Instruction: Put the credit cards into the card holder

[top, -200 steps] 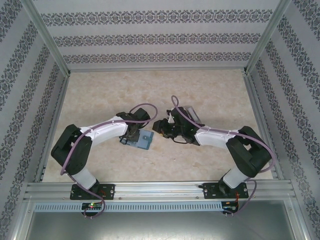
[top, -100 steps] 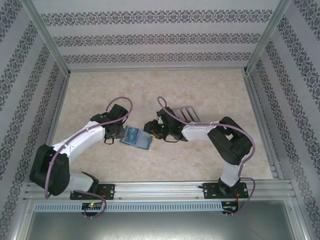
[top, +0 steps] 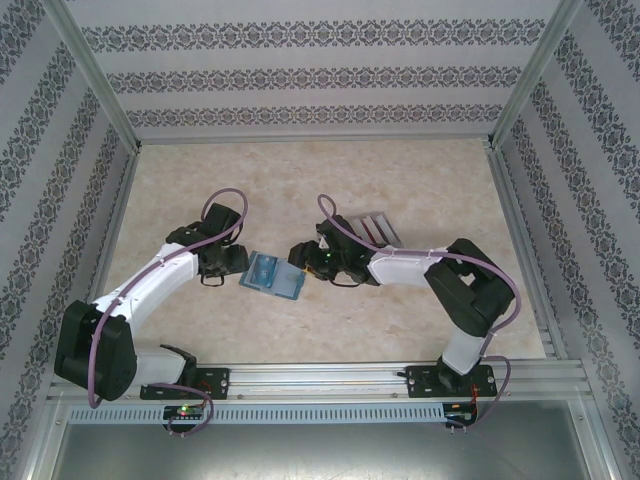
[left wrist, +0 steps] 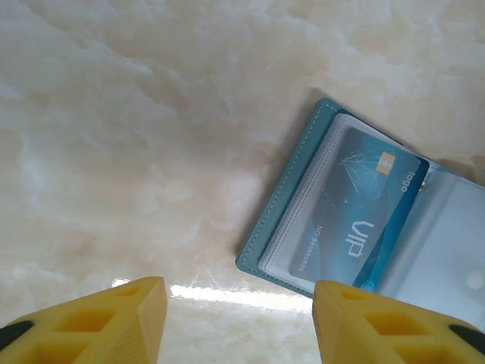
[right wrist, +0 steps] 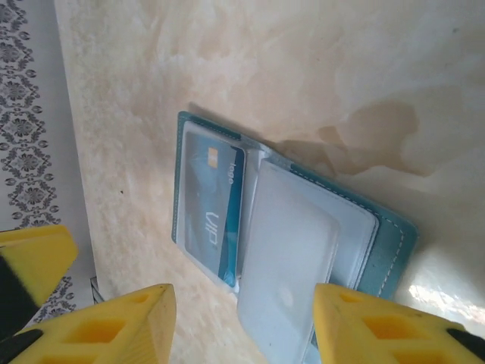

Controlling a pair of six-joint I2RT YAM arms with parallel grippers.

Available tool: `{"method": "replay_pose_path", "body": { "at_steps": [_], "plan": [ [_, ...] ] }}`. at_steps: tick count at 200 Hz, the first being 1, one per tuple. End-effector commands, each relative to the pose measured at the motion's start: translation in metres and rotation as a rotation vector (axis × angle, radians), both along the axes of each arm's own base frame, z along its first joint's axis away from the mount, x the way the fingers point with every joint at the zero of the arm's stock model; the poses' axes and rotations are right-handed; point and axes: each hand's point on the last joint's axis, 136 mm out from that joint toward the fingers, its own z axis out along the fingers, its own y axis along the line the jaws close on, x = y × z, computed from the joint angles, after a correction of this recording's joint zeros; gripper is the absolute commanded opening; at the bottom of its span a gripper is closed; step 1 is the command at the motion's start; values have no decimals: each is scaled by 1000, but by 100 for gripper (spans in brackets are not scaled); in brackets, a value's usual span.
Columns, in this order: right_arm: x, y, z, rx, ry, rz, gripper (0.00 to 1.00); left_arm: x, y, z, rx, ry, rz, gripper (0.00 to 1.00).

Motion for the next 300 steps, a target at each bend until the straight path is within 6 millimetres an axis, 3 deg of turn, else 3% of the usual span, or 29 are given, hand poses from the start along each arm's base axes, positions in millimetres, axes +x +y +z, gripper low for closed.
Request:
{"method": "replay_pose_path", "body": {
  "at_steps": [1,32,52,82,98,117,147,182,243,271,300],
  "plan": [
    [1,-15,-4,-49,-18,-22,58,0,2,1,-38,-9,31,59],
    [-1,-9,-13,-37,7,-17,59,-2,4,-10,-36,37,50,73],
    [-1,0,-16,-25,8,-1,58,-4,1,-21,-67,71,48,75],
    [2,13,-17,-14,14,26,53,-3,-8,-39,-160,123,41,71],
    [4,19,-17,-7,15,32,52,-2,-11,-51,-192,157,47,63],
    [6,24,-13,5,3,39,50,1,-26,-58,-285,170,20,58],
    [7,29,-4,16,-10,56,47,3,-43,-61,-375,167,-20,56],
    [6,33,-8,27,1,67,44,3,-60,-62,-492,158,-43,55],
    [13,39,-1,55,-20,71,44,-16,-108,-58,-732,176,-94,56],
    [17,44,6,74,-30,73,44,-18,-102,-42,-732,129,-66,57],
    [22,52,10,80,-35,81,45,-19,-58,-37,-630,127,113,64]
  ]
}}
